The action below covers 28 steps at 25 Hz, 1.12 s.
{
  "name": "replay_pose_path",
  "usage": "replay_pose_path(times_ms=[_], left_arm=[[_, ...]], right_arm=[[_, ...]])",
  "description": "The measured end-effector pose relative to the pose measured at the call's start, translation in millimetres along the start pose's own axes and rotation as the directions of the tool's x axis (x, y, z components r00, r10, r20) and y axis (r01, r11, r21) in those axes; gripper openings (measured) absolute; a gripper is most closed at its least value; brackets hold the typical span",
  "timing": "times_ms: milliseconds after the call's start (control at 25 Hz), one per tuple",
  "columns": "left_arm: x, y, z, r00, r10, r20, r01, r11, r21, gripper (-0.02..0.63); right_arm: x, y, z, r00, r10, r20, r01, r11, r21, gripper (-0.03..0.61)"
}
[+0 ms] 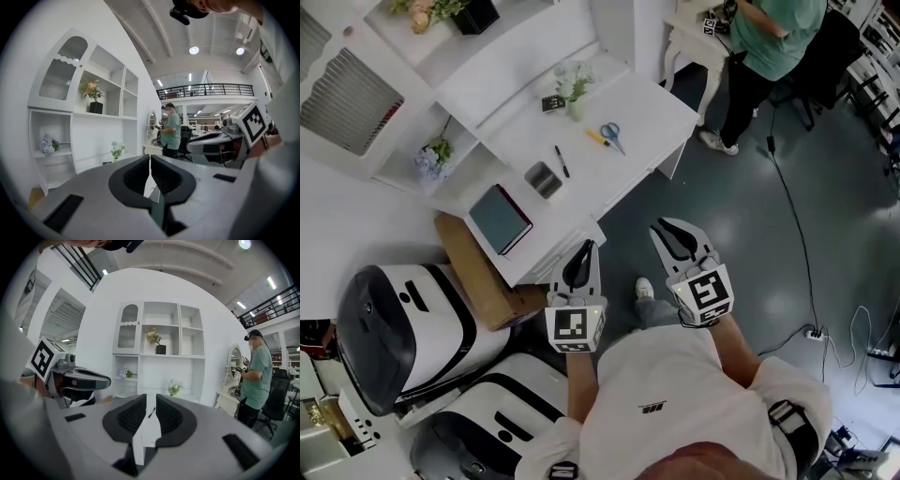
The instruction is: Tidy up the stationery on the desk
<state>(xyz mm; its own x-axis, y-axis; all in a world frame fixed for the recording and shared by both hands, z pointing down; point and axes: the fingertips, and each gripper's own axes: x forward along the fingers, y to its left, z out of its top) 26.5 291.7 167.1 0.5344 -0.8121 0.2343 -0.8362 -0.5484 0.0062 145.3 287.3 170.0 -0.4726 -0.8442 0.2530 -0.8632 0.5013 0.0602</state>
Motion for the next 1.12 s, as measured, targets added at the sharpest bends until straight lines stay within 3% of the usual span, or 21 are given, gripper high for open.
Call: replay_pose_path(times_ms=[560,1120], left_arm=[[92.2,31.7,3.5,0.998,0.043,-0.043,-0.044,0.999,-0.023,0.0],[145.2,84.1,-10.4,0.997,0.011,-0.077,-0.013,0.999,-0.031,0.0]], right_arm=[[85.4,-67.2,-4.8,0.997,0.073,-0.025,-0.073,0.997,0.02,0.048],[158.9,-88.6,-14.0,0.996,0.048,-0.069,-0.045,0.998,0.041,0.048]])
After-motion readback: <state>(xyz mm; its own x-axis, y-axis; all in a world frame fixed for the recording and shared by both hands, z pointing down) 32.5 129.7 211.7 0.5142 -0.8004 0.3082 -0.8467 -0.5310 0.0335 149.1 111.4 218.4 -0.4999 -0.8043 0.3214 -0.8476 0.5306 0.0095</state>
